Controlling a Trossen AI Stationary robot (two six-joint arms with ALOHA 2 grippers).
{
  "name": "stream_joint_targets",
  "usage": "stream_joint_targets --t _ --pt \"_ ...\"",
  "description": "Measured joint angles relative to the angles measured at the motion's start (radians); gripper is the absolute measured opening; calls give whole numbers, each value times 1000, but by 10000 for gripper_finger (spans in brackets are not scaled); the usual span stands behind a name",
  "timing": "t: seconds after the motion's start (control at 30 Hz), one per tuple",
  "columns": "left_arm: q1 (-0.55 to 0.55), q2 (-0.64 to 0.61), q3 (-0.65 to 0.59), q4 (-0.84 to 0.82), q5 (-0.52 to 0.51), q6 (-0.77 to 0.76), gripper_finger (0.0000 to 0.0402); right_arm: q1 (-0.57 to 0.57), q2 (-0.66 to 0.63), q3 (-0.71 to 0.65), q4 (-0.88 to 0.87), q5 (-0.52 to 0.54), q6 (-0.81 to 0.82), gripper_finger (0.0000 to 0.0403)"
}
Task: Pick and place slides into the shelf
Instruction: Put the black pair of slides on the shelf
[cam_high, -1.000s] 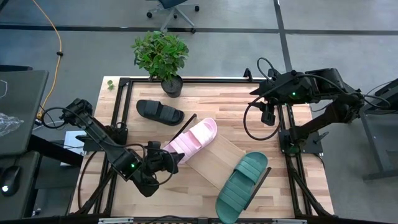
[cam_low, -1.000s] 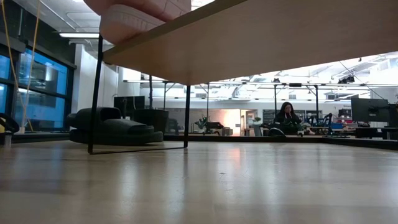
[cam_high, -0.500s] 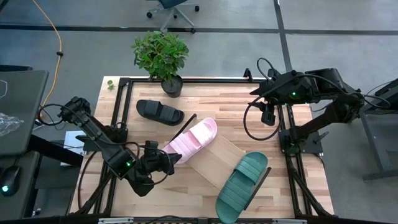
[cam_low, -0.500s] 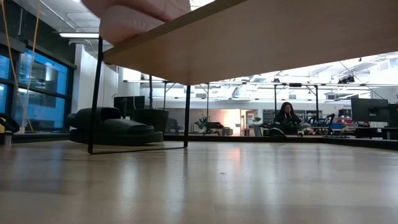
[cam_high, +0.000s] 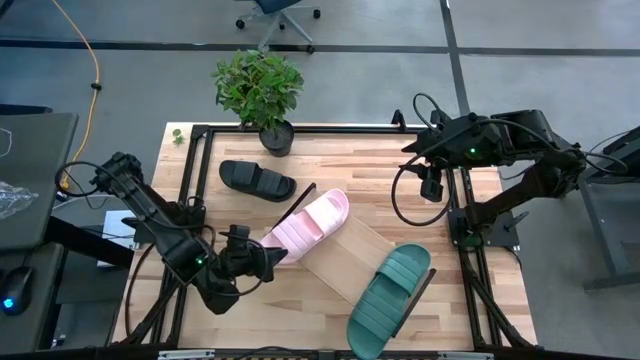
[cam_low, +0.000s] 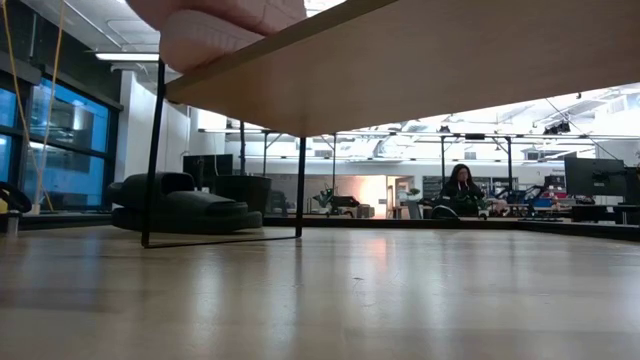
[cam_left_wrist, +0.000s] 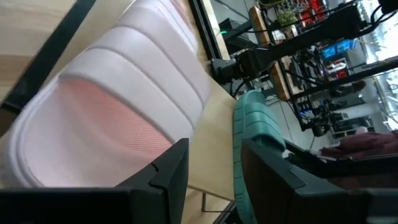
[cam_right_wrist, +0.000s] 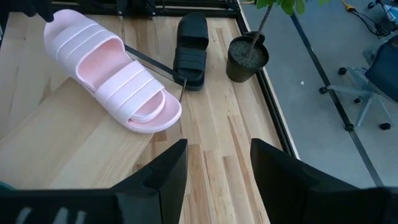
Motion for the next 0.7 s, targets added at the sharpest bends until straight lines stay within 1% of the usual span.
stream_joint_targets --t 0.2,0.37,0.53,0.7 --pt "-13 -40 0 -1 -53 61 134 0 0 0 0 0 8 167" --pt "-19 -101 1 -23 -127 189 134 0 0 0 1 -1 23 167" --pt "-16 -162 0 -36 -145 323 133 0 0 0 1 0 51 167" --pt "-16 -209 0 -108 -146 383 133 0 0 0 3 13 84 167"
